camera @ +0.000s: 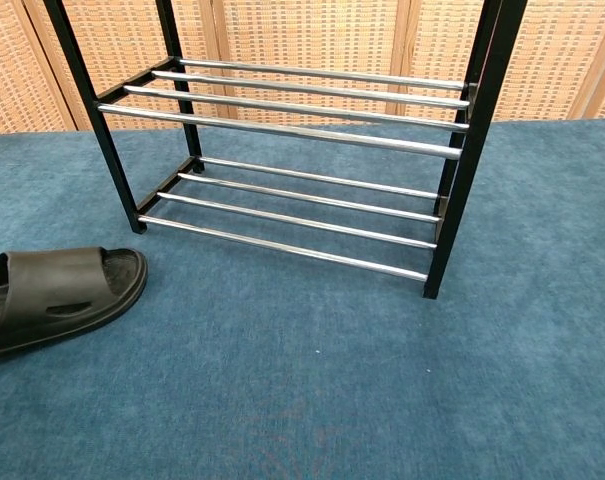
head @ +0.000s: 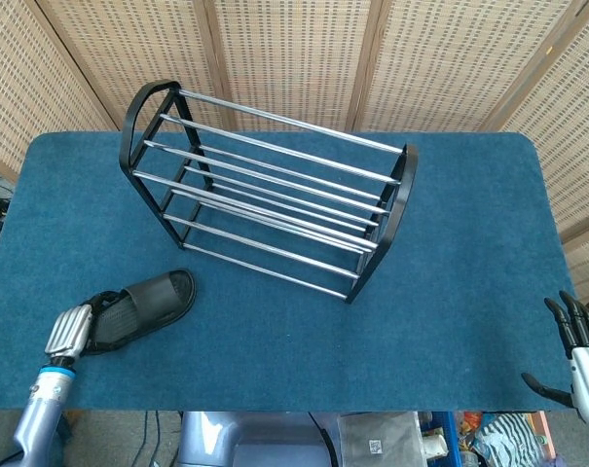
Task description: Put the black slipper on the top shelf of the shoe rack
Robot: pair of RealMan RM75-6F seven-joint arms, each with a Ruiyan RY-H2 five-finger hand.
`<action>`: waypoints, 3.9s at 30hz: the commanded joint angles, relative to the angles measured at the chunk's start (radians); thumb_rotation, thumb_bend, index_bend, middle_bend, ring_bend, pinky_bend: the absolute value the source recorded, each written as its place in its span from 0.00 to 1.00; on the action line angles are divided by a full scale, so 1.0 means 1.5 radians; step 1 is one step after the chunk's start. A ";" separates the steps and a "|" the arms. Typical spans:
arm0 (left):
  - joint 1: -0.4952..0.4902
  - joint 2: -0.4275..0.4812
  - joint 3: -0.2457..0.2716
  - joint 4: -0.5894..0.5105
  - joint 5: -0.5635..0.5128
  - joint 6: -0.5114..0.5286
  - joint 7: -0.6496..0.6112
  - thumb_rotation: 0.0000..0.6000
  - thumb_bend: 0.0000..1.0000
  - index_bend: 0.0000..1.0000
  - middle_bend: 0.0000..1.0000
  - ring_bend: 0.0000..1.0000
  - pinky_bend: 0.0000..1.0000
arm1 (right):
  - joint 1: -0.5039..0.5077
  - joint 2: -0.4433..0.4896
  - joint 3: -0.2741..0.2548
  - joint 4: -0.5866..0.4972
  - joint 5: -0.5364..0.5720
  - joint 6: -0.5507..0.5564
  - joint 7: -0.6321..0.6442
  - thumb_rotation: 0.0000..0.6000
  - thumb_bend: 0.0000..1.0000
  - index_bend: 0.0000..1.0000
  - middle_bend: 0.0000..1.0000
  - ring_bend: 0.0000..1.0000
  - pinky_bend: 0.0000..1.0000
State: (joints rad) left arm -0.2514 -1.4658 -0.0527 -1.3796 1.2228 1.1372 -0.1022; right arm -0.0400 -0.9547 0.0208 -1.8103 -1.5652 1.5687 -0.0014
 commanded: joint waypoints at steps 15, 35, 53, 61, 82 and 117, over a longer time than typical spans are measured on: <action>0.039 0.047 0.025 -0.040 0.141 0.111 -0.127 1.00 0.27 0.36 0.38 0.32 0.46 | 0.001 0.000 0.000 -0.002 0.002 -0.002 -0.005 1.00 0.00 0.00 0.00 0.00 0.00; 0.006 0.116 -0.047 -0.283 0.199 0.197 -0.174 1.00 0.29 0.36 0.39 0.32 0.46 | 0.004 -0.001 0.001 -0.004 0.009 -0.010 -0.010 1.00 0.00 0.00 0.00 0.00 0.00; -0.160 0.142 -0.223 -0.439 -0.212 0.054 0.096 1.00 0.29 0.37 0.40 0.32 0.46 | 0.006 0.003 0.006 -0.003 0.021 -0.013 -0.001 1.00 0.00 0.00 0.00 0.00 0.00; -0.235 0.134 -0.285 -0.466 -0.382 0.066 0.191 1.00 0.28 0.37 0.40 0.33 0.47 | 0.007 0.005 0.005 -0.003 0.021 -0.016 0.004 1.00 0.00 0.00 0.00 0.00 0.00; -0.371 -0.027 -0.363 -0.465 -0.560 0.268 0.291 1.00 0.29 0.37 0.40 0.33 0.47 | 0.007 0.023 0.007 0.000 0.025 -0.018 0.048 1.00 0.00 0.00 0.00 0.00 0.00; -0.389 -0.054 -0.408 -0.384 -0.631 0.230 0.305 1.00 0.29 0.19 0.10 0.10 0.31 | 0.006 0.033 0.008 0.001 0.026 -0.016 0.067 1.00 0.00 0.00 0.00 0.00 0.00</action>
State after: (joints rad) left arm -0.8337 -1.5461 -0.6619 -1.9526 0.2801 1.4825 0.3540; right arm -0.0305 -0.9058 0.0325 -1.8093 -1.5257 1.5446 0.0991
